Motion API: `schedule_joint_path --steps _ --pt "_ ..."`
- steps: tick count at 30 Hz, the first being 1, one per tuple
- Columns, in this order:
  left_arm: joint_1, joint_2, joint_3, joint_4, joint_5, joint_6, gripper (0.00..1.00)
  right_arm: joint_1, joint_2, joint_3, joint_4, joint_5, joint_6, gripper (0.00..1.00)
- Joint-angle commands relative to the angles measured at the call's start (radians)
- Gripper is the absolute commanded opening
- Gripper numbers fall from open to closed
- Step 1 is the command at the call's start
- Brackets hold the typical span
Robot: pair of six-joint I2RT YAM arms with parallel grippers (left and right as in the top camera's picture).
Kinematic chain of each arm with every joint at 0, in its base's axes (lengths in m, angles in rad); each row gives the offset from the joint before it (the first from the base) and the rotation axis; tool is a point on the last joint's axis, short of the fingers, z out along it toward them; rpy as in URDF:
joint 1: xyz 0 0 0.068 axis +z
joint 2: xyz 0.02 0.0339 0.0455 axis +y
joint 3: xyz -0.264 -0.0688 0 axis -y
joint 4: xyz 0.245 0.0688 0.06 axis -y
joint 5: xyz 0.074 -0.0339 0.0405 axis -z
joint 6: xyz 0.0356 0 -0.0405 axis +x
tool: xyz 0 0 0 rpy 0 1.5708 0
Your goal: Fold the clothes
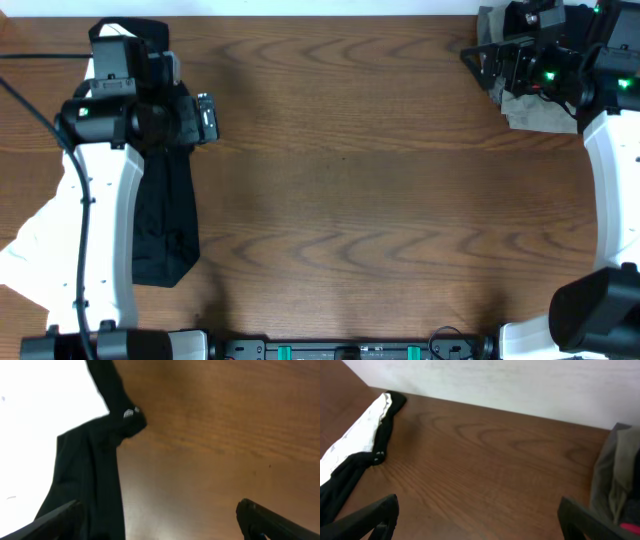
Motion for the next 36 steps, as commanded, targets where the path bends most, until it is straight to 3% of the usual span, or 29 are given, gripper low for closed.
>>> schedule_joint_path --steps 1,7,15,21,28,36 --pt "0.005 0.015 0.022 0.039 0.015 -0.014 0.97 0.008 0.006 0.027 0.003 -0.044 -0.003 0.99" --pt "0.045 0.096 0.129 0.108 -0.033 -0.055 0.94 0.01 0.006 0.027 -0.002 -0.039 -0.014 0.99" --pt "0.089 0.38 0.363 0.09 -0.235 -0.072 0.94 0.061 0.006 0.026 -0.077 0.127 -0.014 0.98" --pt "0.099 0.536 0.369 0.158 -0.38 -0.097 0.86 0.103 0.007 0.013 -0.113 0.25 -0.014 0.97" --pt "0.117 0.662 0.369 0.204 -0.39 -0.099 0.71 0.117 0.011 -0.036 -0.093 0.267 -0.013 0.95" --pt "0.119 0.743 0.368 0.25 -0.388 -0.1 0.65 0.119 0.011 -0.089 -0.047 0.262 -0.013 0.94"
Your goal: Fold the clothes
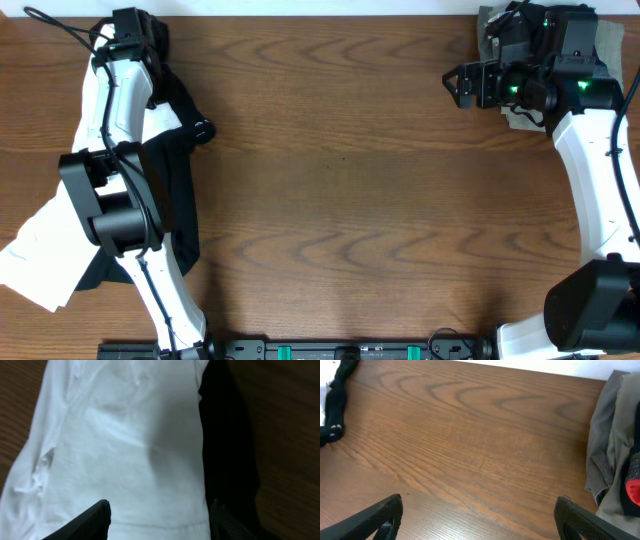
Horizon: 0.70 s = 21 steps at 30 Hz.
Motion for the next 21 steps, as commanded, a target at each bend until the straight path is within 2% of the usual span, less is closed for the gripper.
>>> schedule_joint_path --steps 1,6,13,15,18,21 --pt "0.003 0.04 0.015 0.013 -0.016 0.0 0.65 0.015 0.002 -0.016 0.011 0.002 -0.01 0.95" --pt "0.003 0.093 0.014 0.02 0.013 0.042 0.65 0.021 0.002 -0.017 0.026 -0.003 -0.01 0.94" --pt "0.003 0.118 0.014 0.03 0.018 0.041 0.64 0.021 0.002 -0.017 0.039 -0.005 -0.01 0.95" --pt "0.003 0.118 0.014 0.032 0.018 0.041 0.56 0.021 0.002 -0.017 0.039 -0.005 -0.01 0.95" --pt "0.003 0.118 0.014 0.03 0.018 0.041 0.35 0.021 0.002 -0.017 0.04 -0.005 -0.01 0.95" --pt "0.003 0.118 0.014 0.027 0.018 0.041 0.25 0.021 0.002 -0.017 0.04 -0.005 -0.01 0.95"
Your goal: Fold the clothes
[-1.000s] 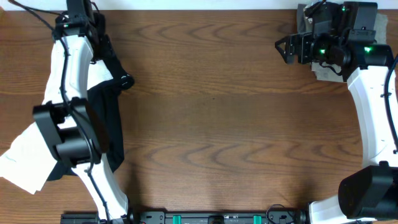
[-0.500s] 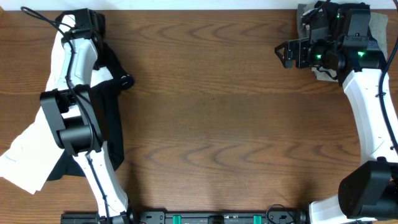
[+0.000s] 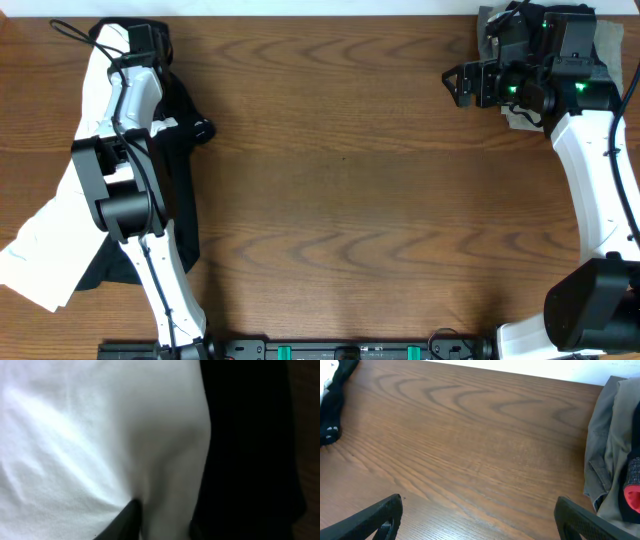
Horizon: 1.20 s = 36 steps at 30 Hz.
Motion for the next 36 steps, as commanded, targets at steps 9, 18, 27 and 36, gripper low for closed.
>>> schedule_joint_path --steps 9,18,27,36 --pt "0.002 -0.024 0.015 -0.026 -0.013 0.007 0.19 0.02 0.002 -0.005 0.006 -0.005 -0.01 0.96" --pt "0.002 -0.105 0.015 -0.029 -0.013 0.007 0.19 0.02 0.002 -0.005 0.01 -0.006 -0.01 0.96" --pt "0.002 -0.108 0.014 -0.061 -0.013 0.007 0.19 0.02 0.002 -0.005 0.008 -0.009 -0.01 0.96" --pt "-0.004 -0.149 0.017 -0.087 -0.013 -0.015 0.06 0.02 0.002 -0.005 0.009 -0.009 -0.01 0.95"
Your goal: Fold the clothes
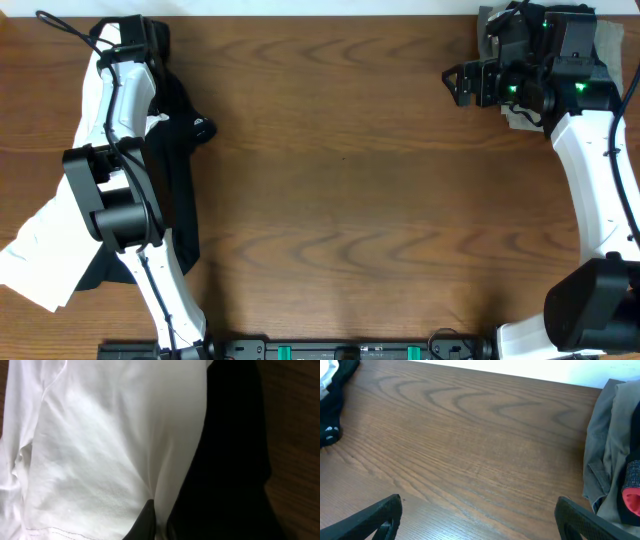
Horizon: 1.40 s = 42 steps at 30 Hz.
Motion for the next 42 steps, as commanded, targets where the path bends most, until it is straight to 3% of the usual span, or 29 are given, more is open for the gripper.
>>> schedule_joint_path --steps 1,10,18,32,42 --pt "-0.006 -0.076 0.019 -0.012 -0.008 -0.023 0.06 0.02 0.002 -0.005 0.0 -0.009 -0.01 0.95" --pt "-0.084 -0.414 0.032 0.034 -0.007 -0.039 0.06 0.019 0.002 -0.005 0.008 -0.053 -0.002 0.92" --pt "-0.261 -0.635 0.032 0.053 0.079 -0.039 0.06 0.019 0.002 -0.005 0.006 -0.055 0.028 0.9" --pt "-0.496 -0.623 0.031 0.153 0.082 -0.047 0.06 0.068 0.002 -0.009 -0.061 -0.279 0.045 0.85" --pt "-0.581 -0.623 0.031 0.159 0.082 -0.046 0.06 0.239 0.034 -0.012 0.181 -0.237 0.231 0.76"
